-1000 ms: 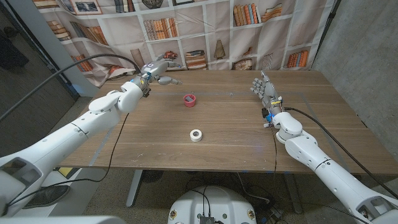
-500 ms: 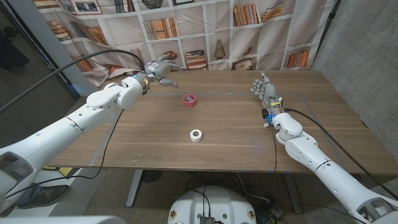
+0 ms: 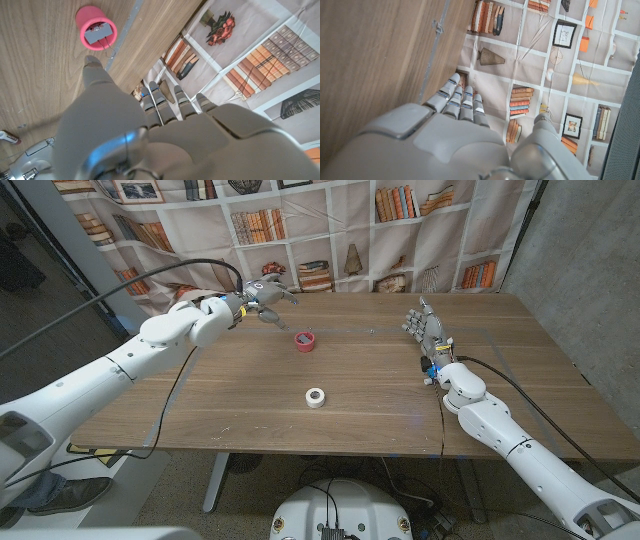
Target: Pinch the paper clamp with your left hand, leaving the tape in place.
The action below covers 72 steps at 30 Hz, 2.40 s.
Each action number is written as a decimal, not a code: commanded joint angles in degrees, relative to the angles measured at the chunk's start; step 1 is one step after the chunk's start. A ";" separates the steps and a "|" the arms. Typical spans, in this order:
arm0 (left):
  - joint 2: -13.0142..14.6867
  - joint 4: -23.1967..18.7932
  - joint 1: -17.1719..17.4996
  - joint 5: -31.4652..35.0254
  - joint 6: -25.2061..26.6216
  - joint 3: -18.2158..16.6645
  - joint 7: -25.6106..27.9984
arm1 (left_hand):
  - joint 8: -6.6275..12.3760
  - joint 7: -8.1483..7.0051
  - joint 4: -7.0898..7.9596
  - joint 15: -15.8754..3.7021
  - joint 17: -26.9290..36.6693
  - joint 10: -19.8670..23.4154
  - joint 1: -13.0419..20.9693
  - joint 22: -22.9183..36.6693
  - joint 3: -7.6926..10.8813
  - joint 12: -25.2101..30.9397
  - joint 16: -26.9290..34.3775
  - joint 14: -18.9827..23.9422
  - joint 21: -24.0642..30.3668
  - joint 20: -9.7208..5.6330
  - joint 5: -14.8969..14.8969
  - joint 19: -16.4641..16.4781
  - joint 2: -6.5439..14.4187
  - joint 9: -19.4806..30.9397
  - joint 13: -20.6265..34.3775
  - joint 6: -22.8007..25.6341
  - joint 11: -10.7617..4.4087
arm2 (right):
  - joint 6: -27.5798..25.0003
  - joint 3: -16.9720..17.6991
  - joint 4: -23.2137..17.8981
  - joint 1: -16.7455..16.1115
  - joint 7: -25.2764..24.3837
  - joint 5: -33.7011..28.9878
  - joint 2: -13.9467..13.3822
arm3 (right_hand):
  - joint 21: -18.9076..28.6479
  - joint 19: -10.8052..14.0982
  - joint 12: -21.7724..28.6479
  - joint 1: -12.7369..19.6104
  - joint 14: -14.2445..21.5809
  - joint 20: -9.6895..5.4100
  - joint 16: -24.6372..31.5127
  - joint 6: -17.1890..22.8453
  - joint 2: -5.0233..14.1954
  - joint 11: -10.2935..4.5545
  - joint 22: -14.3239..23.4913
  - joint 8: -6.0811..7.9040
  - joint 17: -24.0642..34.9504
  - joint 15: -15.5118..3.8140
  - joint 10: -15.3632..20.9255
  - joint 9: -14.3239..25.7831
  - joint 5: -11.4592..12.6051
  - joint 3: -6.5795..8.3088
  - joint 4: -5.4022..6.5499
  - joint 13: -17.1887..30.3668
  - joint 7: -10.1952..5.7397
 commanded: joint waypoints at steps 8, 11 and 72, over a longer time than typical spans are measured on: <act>-3.52 5.94 -7.95 7.72 -8.30 4.37 -4.57 | -0.97 -0.59 -0.04 -8.65 0.14 -1.04 -0.47 0.02 -1.55 -0.62 -0.02 0.46 0.66 0.69 0.45 1.60 -0.72 0.27 -0.02 -0.48 0.02 | -0.43 -0.08 0.16 -0.56 -0.74 0.60 0.51 | 0.24 0.59 -0.12 0.22 0.66 -1.26 0.05 0.60 0.26 -0.09 0.32 0.27 0.28 0.16 0.43 0.29 0.00 -0.11 -0.04 0.32 0.05; -4.27 7.49 -9.18 8.21 -9.96 5.36 -4.78 | -1.30 -0.60 -0.14 -8.61 0.14 -1.66 -0.19 -0.02 -1.76 -0.85 -0.07 0.31 0.55 0.99 0.53 1.58 -0.89 0.29 -0.06 -1.12 0.01 | -0.80 -0.04 -0.23 -0.67 -1.03 0.71 0.45 | 0.24 0.62 -0.13 0.23 0.64 -1.24 0.02 0.61 0.28 -0.09 0.32 0.26 0.28 0.15 0.46 0.29 0.00 -0.11 -0.04 0.32 0.09; -9.00 27.41 -18.72 16.24 -20.89 15.63 14.54 | -0.48 -0.69 -0.10 -8.74 0.16 -3.46 2.85 -0.20 -3.11 -0.77 0.18 2.14 0.56 1.37 1.73 6.40 -0.68 0.97 -0.21 -0.58 -0.04 | -4.76 -0.64 -2.23 -0.80 -4.50 0.85 0.93 | 0.26 1.57 -0.04 0.32 2.05 -0.90 0.10 0.82 0.89 -0.02 0.35 0.13 0.29 0.51 1.66 0.30 0.02 -0.20 -0.10 0.32 0.03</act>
